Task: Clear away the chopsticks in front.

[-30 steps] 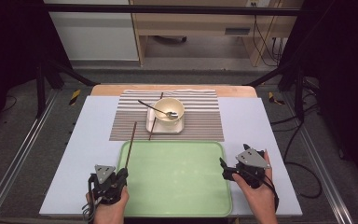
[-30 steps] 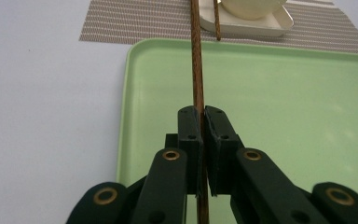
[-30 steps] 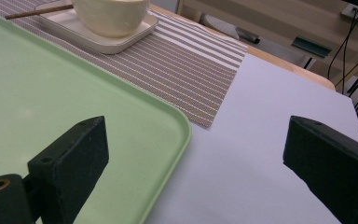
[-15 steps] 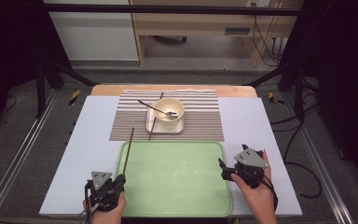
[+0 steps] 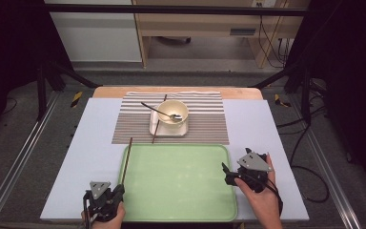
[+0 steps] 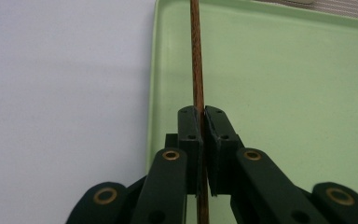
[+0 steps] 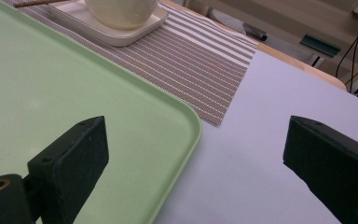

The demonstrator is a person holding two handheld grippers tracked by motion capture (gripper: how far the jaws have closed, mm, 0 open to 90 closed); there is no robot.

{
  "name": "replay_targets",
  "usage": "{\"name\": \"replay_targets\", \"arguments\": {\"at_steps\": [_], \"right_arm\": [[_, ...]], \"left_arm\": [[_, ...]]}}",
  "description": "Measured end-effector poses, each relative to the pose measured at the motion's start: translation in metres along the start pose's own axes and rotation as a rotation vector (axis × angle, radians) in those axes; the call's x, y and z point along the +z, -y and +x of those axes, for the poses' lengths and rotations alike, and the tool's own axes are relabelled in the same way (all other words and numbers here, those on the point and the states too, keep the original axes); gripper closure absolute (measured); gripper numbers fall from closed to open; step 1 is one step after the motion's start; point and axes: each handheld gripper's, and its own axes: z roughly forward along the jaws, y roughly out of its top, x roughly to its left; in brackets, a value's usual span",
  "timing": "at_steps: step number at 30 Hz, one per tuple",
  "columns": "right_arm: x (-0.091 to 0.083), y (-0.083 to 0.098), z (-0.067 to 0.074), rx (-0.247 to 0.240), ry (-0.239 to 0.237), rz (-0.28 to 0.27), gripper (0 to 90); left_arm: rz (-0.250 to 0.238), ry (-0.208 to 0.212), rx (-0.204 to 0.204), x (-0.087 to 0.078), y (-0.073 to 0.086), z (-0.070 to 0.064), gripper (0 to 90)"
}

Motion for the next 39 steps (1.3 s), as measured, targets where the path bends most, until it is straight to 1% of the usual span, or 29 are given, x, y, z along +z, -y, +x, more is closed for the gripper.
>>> {"name": "replay_targets", "arguments": {"at_steps": [5,10,14,15,19,22,29,39], "right_arm": [[0.0,0.0,0.001,-0.004,-0.003,0.002,6.7],[0.001,0.0,0.002,-0.006,-0.005,0.006,6.7],[0.001,0.0,0.001,-0.008,-0.006,0.004,6.7],[0.001,0.0,0.001,-0.008,-0.007,0.004,6.7],[0.001,0.0,0.002,-0.008,-0.009,0.005,6.7],[0.001,0.0,0.002,-0.011,-0.01,0.007,6.7],[0.002,0.0,0.003,-0.013,-0.015,0.008,6.7],[0.002,0.0,0.003,-0.013,-0.019,0.008,6.6]], "left_arm": [[0.007,-0.002,-0.01,0.002,0.006,0.002,85.5],[0.017,-0.006,-0.007,0.004,0.009,0.002,85.5],[0.021,-0.004,-0.021,0.005,0.012,0.005,85.5],[0.023,0.001,-0.035,0.005,0.015,0.008,85.5],[0.031,0.0,-0.033,0.006,0.018,0.008,85.5],[0.029,-0.001,-0.024,0.006,0.018,0.007,85.5],[0.031,-0.007,-0.023,0.007,0.018,0.007,85.4],[0.019,-0.011,-0.017,0.006,0.017,0.007,84.7]]}}
